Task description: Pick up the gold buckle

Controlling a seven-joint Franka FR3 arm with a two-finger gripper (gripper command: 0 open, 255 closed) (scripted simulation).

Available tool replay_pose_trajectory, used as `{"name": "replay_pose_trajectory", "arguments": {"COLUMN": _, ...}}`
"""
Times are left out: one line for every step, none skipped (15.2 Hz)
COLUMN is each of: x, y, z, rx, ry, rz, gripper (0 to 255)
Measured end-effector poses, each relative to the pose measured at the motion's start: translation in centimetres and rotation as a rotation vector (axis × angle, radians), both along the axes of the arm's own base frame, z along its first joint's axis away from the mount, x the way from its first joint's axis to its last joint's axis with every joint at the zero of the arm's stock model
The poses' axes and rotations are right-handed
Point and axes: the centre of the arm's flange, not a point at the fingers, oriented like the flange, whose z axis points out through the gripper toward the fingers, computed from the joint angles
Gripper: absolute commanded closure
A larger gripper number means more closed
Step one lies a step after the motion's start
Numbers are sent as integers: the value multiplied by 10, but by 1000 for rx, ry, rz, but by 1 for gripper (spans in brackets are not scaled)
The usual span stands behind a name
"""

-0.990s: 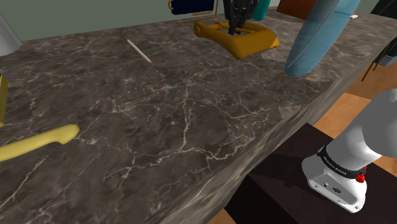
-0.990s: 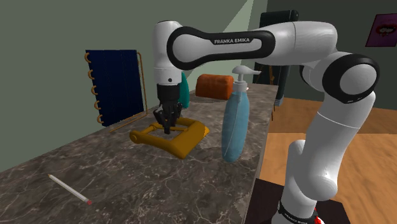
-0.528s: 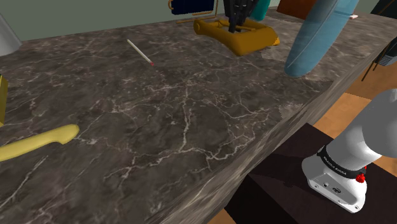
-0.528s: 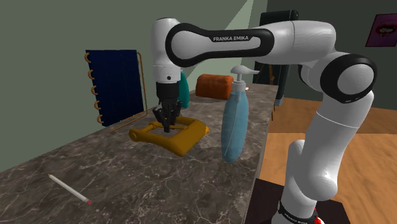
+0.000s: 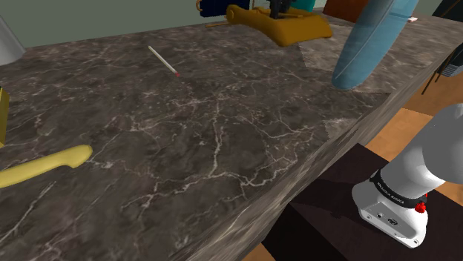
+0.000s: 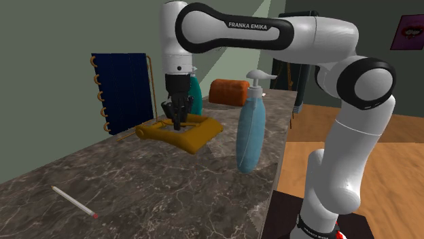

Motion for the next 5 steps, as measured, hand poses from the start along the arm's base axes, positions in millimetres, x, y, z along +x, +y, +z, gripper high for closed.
{"name": "replay_pose_trajectory", "arguments": {"x": 0, "y": 0, "z": 5, "rx": 0, "ry": 0, "rz": 0, "gripper": 255}}
{"name": "replay_pose_trajectory", "arguments": {"x": -1, "y": 0, "z": 10, "rx": 0, "ry": 0, "rz": 0, "gripper": 255}}
{"name": "replay_pose_trajectory", "arguments": {"x": 0, "y": 1, "z": 15, "rx": 0, "ry": 0, "rz": 0, "gripper": 255}}
{"name": "replay_pose_trajectory", "arguments": {"x": 1, "y": 0, "z": 21, "rx": 0, "ry": 0, "rz": 0, "gripper": 255}}
{"name": "replay_pose_trajectory", "arguments": {"x": 0, "y": 0, "z": 24, "rx": 0, "ry": 0, "rz": 0, "gripper": 255}}
